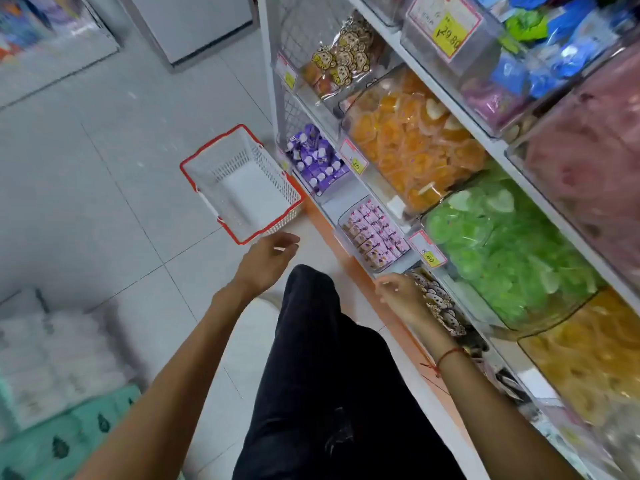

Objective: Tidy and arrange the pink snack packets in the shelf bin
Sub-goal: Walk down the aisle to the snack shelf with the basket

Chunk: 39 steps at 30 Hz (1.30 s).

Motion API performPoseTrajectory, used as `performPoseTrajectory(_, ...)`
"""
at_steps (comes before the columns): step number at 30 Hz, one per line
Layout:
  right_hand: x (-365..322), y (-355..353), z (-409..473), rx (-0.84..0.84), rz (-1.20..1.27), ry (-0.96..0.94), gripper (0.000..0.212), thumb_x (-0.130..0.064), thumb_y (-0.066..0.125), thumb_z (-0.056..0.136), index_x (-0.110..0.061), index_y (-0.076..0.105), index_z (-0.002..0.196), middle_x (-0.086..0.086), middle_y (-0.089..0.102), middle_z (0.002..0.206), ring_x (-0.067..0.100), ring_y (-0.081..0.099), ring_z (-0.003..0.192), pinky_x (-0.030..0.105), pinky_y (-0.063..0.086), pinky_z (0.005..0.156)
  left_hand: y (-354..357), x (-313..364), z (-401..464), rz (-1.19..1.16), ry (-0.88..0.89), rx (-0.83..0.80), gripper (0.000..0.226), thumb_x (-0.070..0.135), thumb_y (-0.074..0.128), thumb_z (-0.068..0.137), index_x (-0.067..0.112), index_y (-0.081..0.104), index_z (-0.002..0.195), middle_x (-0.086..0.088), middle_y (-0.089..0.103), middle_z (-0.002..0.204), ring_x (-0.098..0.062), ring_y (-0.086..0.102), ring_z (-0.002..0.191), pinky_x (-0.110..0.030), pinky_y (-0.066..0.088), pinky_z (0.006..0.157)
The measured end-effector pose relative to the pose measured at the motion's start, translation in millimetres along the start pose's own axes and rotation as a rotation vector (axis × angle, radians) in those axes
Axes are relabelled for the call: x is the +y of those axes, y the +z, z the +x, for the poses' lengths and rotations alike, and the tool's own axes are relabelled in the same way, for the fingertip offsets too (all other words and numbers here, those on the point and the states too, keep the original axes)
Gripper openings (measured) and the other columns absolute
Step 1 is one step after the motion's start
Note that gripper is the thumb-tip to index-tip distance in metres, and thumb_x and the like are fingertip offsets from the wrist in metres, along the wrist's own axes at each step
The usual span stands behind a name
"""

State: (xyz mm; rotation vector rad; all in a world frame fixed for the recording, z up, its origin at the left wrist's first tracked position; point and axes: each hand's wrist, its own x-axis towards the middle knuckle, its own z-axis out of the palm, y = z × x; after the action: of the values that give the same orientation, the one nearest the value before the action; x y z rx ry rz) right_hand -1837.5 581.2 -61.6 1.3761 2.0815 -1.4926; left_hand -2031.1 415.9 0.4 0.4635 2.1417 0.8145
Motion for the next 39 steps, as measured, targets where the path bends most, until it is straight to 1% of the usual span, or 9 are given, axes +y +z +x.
performPoseTrajectory(6,5.8,11.4,56.1,0.081,-0.161,0.1,0.014,-0.023,0.051,0.091,-0.018,0.063,0.087,0.005,0.066,0.084,0.028,0.061,0.083,0.03,0.041,0.062,13.5,34.4,115.4,0.452,0.05,-0.198,0.03,0.023,0.045,0.099,0.019,0.06,0.124,-0.002,0.06,0.129,-0.026,0.056,0.117,-0.033,0.042,0.098)
performPoseTrajectory(10,26.8,17.9,96.1,0.219,-0.112,0.214,0.032,-0.014,0.048,0.094,-0.009,0.054,0.124,0.017,0.061,0.122,0.033,0.058,0.109,0.034,0.042,0.081,49.3,24.5,201.7,0.583,0.004,-0.32,0.031,0.02,0.049,0.096,0.009,0.06,0.123,-0.013,0.059,0.126,-0.03,0.056,0.116,-0.03,0.044,0.092)
performPoseTrajectory(14,56.0,40.4,141.3,0.324,-0.247,0.317,0.035,-0.024,0.04,0.099,-0.001,0.047,0.125,0.021,0.052,0.13,0.032,0.05,0.12,0.037,0.04,0.092,94.3,-11.1,277.2,0.786,0.127,-0.367,0.047,0.03,0.044,0.097,0.004,0.042,0.136,-0.018,0.054,0.134,-0.035,0.054,0.12,-0.041,0.044,0.1)
performPoseTrajectory(18,84.0,69.5,185.1,0.474,-0.313,0.397,0.047,-0.026,0.035,0.101,0.001,0.032,0.139,0.021,0.035,0.146,0.033,0.034,0.136,0.038,0.032,0.104,143.8,-49.2,327.1,0.685,0.323,-0.358,0.071,0.043,0.047,0.096,0.006,0.018,0.15,-0.016,0.032,0.153,-0.032,0.039,0.136,-0.039,0.034,0.108)
performPoseTrajectory(20,98.2,79.7,199.4,0.621,-0.258,0.365,0.046,-0.022,0.039,0.1,0.001,0.034,0.139,0.022,0.039,0.144,0.038,0.043,0.128,0.043,0.042,0.092,161.8,-66.5,345.4,0.592,0.476,-0.309,0.062,0.035,0.051,0.096,0.014,0.027,0.149,-0.014,0.046,0.145,-0.032,0.051,0.126,-0.037,0.041,0.101)
performPoseTrajectory(23,121.5,92.5,212.9,0.784,-0.319,0.31,0.051,-0.016,0.045,0.096,-0.008,0.031,0.144,0.026,0.061,0.106,0.044,0.062,0.084,0.04,0.039,0.058,178.2,-87.3,363.4,0.41,0.699,-0.265,0.041,0.031,0.043,0.097,0.022,0.044,0.137,-0.011,0.067,0.106,-0.035,0.065,0.096,-0.043,0.05,0.086)
performPoseTrajectory(25,131.7,99.1,217.5,0.926,-0.408,0.282,0.05,-0.011,0.049,0.094,-0.005,0.033,0.141,0.026,0.062,0.087,0.045,0.062,0.07,0.035,0.03,0.053,182.0,-100.4,376.4,0.338,0.816,-0.248,0.036,0.033,0.042,0.097,0.025,0.049,0.131,-0.004,0.067,0.091,-0.03,0.066,0.083,-0.04,0.052,0.078)
performPoseTrajectory(31,149.1,108.5,227.5,1.155,-0.559,0.071,0.035,-0.004,0.052,0.091,0.004,0.049,0.126,0.022,0.052,0.057,0.04,0.057,0.052,0.025,0.011,0.045,194.0,-122.6,393.8,0.34,1.124,-0.023,0.036,0.031,0.038,0.1,0.011,0.058,0.123,-0.015,0.068,0.099,-0.033,0.066,0.089,-0.037,0.042,0.074)
performPoseTrajectory(39,144.1,118.1,234.3,1.166,-0.558,0.14,0.047,-0.001,0.045,0.093,0.001,0.03,0.137,0.027,0.063,0.101,0.042,0.062,0.09,0.037,0.033,0.061,196.2,-126.7,381.6,0.363,1.091,-0.04,0.033,0.025,0.031,0.104,0.007,0.05,0.085,-0.022,0.06,0.088,-0.04,0.058,0.088,-0.039,0.036,0.071)
